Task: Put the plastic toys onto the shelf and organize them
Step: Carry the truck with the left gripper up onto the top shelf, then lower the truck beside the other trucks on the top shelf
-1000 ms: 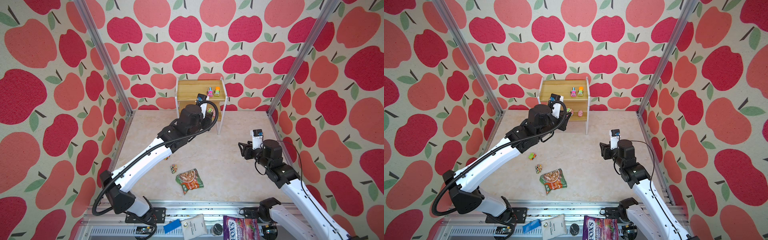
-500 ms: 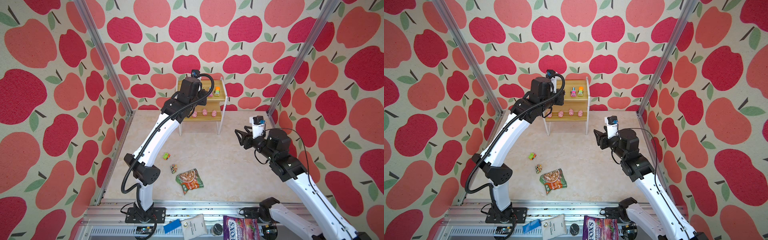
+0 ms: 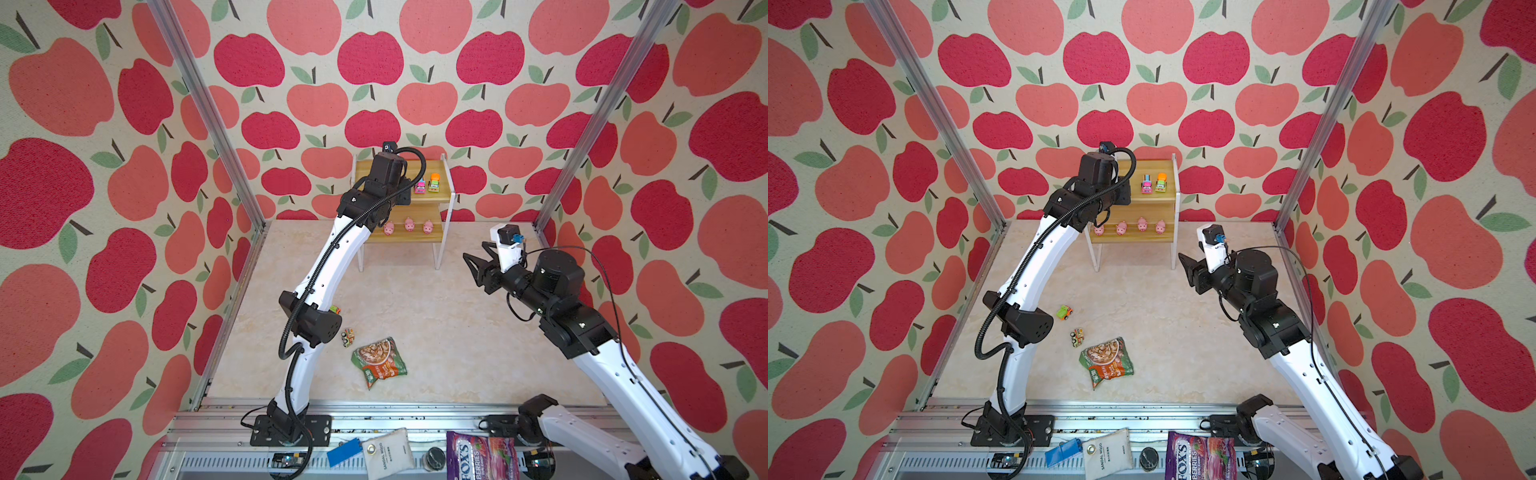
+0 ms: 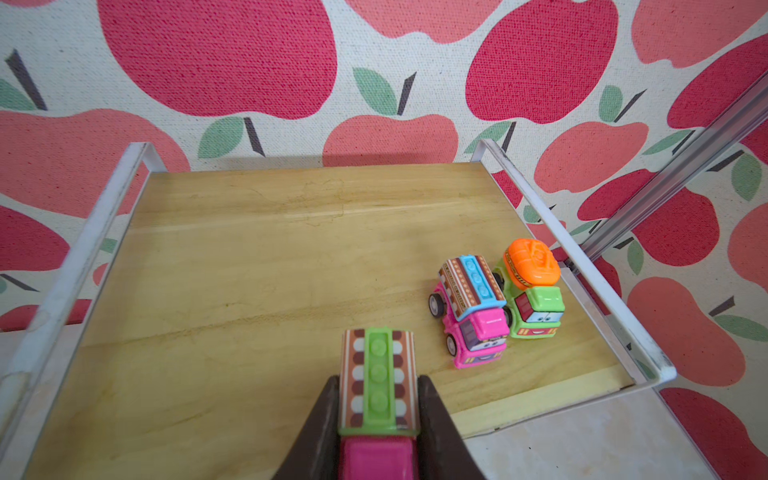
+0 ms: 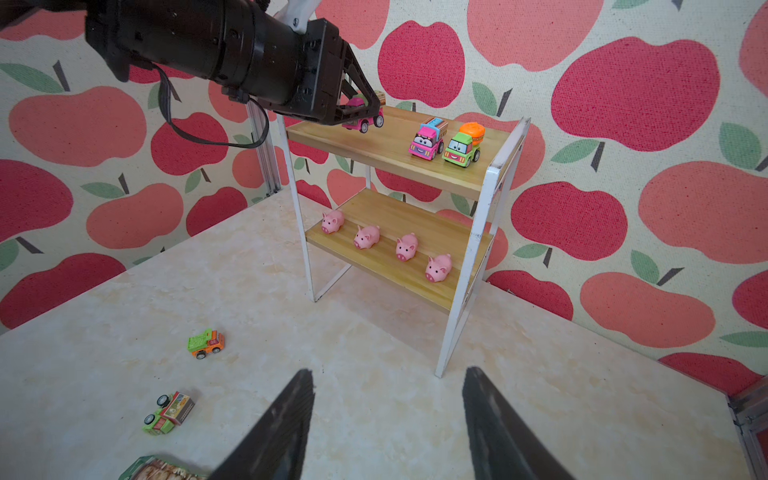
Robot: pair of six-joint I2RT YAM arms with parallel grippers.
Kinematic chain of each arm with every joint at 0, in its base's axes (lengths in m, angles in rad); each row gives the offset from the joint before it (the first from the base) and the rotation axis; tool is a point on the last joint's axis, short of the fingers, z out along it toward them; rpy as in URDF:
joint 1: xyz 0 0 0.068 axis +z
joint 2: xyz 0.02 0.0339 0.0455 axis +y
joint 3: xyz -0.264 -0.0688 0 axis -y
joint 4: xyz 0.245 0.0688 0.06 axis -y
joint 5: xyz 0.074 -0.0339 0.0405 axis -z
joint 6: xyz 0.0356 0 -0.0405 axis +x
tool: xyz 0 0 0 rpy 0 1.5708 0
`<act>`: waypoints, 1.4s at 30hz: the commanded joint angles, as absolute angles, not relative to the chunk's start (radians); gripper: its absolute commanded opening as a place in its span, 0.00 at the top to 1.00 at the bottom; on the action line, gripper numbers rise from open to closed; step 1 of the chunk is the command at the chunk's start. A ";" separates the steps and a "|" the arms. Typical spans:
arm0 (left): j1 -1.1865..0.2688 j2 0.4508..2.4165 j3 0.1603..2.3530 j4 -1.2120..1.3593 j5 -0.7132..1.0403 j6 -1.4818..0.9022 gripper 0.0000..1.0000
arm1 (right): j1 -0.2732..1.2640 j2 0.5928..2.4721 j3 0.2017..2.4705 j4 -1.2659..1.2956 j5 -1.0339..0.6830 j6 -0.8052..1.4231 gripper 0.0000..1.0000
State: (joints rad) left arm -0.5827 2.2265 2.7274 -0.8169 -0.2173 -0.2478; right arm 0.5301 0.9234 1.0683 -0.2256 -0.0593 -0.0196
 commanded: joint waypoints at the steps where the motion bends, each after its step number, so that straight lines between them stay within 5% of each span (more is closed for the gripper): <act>1: -0.582 2.255 2.760 -0.771 -0.254 -0.270 0.70 | 0.536 0.919 1.098 -0.225 -0.074 -0.049 0.40; 42: -0.575 2.359 2.767 -0.535 -0.317 -0.375 0.71 | 0.536 0.888 1.011 -0.195 -0.088 -0.023 0.39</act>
